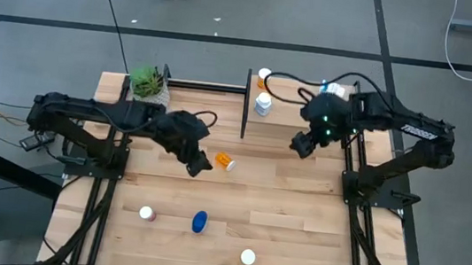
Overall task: Pick and place medicine bottles onto shelf by color
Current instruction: Put the blue pill bottle on the shelf
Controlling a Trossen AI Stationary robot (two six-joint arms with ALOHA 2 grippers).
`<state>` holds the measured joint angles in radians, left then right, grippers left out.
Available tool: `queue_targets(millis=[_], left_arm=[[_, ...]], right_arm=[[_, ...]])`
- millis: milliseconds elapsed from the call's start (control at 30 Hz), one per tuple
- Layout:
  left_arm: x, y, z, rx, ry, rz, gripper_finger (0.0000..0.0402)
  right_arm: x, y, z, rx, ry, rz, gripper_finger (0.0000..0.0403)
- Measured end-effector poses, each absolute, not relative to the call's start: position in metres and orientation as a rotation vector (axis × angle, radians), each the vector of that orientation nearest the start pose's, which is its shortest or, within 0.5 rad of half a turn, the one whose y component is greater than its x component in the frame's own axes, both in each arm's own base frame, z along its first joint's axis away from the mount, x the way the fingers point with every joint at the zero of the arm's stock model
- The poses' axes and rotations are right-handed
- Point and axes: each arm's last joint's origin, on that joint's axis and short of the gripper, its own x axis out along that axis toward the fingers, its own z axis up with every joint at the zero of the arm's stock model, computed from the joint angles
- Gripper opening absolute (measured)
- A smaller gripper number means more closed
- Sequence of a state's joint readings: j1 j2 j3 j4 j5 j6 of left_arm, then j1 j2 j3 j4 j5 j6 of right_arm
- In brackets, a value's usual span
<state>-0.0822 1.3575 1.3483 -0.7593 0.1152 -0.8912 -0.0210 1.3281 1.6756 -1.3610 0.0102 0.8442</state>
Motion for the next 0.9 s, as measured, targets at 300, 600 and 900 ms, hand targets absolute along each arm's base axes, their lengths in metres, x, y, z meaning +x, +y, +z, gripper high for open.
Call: queue_targets(millis=[300, 600, 900], left_arm=[[0.304, -0.062, 0.334, -0.767, 0.822, 0.029, 0.0121], [0.283, -0.064, 0.312, -0.789, 1.089, 0.28, 0.0239], [0.284, -0.084, 0.3, -0.876, 1.091, 0.463, 0.0332]], right_arm=[[0.213, 0.044, 0.418, 0.824, 0.944, -0.434, 0.0259], [0.197, 0.098, 0.417, 0.978, 0.895, -0.488, 0.0259], [0.2, 0.143, 0.398, 1.007, 0.982, -0.514, 0.0259]])
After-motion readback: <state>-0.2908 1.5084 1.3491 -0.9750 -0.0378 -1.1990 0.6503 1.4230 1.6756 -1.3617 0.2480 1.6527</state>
